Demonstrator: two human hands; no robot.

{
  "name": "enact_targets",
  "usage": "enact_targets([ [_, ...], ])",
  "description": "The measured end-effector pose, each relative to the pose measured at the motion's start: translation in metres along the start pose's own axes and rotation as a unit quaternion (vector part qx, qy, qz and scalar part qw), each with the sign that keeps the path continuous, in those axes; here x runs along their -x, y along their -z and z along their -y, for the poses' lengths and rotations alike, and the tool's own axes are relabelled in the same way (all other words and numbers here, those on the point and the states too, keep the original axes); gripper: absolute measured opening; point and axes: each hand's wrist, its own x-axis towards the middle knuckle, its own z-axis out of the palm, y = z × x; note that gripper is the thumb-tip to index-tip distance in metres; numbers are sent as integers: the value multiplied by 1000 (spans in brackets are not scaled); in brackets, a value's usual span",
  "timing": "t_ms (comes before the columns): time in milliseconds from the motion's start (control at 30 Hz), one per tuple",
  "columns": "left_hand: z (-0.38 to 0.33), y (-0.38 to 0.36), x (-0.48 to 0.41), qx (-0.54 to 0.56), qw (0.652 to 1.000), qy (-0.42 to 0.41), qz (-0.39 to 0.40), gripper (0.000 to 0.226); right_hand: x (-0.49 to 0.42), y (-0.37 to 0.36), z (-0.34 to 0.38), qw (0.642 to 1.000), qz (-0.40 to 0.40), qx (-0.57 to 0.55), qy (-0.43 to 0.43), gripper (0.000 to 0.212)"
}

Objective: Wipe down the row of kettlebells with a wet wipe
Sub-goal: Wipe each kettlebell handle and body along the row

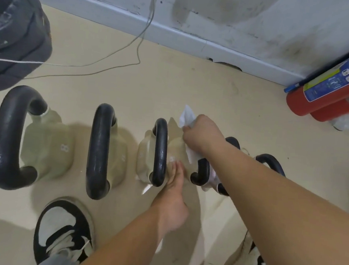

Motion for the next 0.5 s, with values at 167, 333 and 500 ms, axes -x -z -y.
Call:
enact_targets([
  [167, 8, 0, -5, -44, 999, -4, 7, 106, 43, -27, -21, 990, -113, -74, 31, 30],
  [333, 7, 5, -1, -53, 998, -11, 12, 102, 96, -79, -67, 963, -218, -133, 86, 25],
  [500, 8, 6, -1, -35, 999, -28, -10, 90, 101, -117, -90, 958, -178, -222, 46, 31],
])
